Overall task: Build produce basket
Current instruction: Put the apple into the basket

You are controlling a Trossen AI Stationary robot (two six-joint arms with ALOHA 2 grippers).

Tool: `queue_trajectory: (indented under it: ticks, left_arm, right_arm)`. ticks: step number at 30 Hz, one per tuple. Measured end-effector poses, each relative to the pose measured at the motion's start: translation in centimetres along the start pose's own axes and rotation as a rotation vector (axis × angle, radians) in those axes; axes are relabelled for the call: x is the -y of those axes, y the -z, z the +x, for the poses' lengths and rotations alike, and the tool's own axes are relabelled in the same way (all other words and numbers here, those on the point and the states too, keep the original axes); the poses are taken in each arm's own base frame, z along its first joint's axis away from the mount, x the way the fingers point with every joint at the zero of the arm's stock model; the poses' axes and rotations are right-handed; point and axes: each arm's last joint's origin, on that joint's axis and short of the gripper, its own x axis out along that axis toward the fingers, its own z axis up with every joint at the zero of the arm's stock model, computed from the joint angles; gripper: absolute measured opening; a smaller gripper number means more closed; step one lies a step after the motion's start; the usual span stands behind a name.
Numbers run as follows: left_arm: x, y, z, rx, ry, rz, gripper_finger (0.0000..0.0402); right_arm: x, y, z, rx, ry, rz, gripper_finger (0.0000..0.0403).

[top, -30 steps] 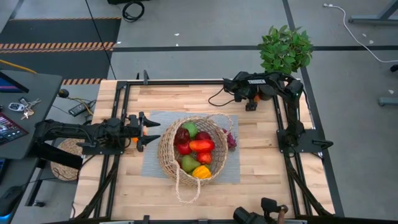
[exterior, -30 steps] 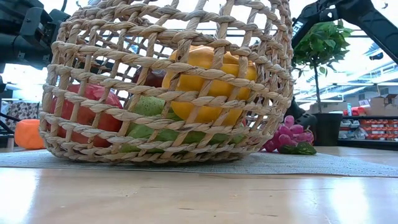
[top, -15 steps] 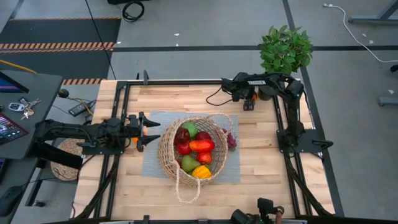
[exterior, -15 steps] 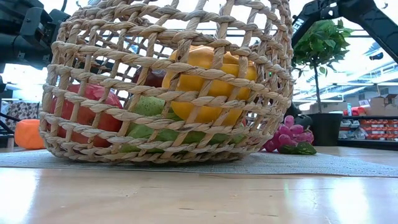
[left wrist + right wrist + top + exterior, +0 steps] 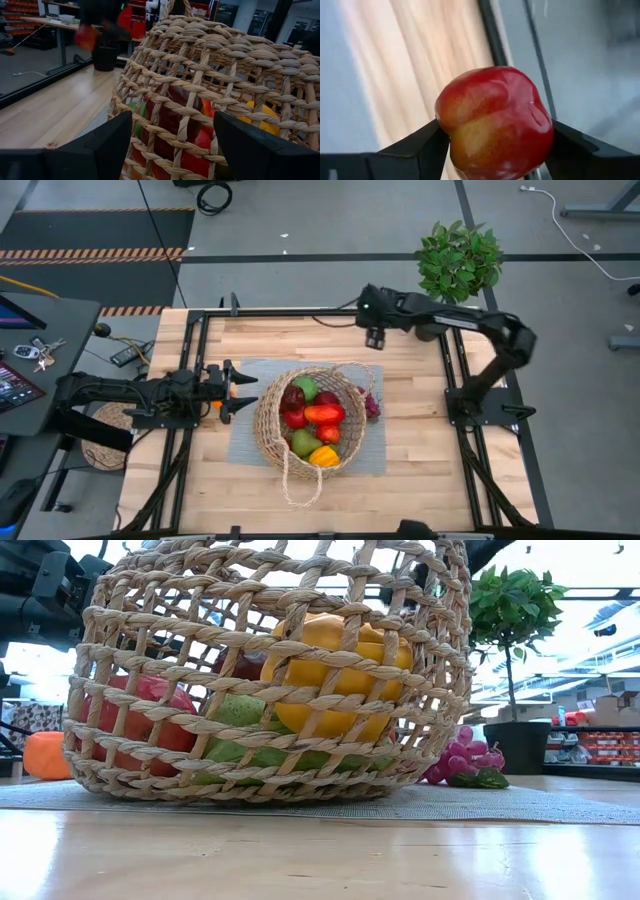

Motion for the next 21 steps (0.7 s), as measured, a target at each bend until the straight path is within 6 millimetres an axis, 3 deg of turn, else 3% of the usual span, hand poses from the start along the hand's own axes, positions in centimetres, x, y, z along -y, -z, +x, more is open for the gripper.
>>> queue_trajectory:
  ticks: [6, 12, 17, 21]
  left_arm:
    - [0.0, 0.0, 0.0, 0.000, 0.000, 0.000, 0.0286]
    - [0.0, 0.0, 0.0, 0.000, 0.000, 0.001, 0.0286]
    - [0.0, 0.0, 0.0, 0.000, 0.000, 0.000, 0.0286]
    - [0.0, 0.0, 0.0, 0.000, 0.000, 0.000, 0.0286]
  right_arm:
    - [-0.3, -2.0, -7.1, 0.458, 0.002, 0.103, 0.0274]
    - [-0.1, -2.8, -13.4, 0.870, -0.003, 0.237, 0.0275]
    - [-0.5, -2.7, -17.2, 1.118, -0.089, 0.250, 0.0276]
    - [-1.2, -2.3, -19.0, 1.194, -0.151, 0.269, 0.0276]
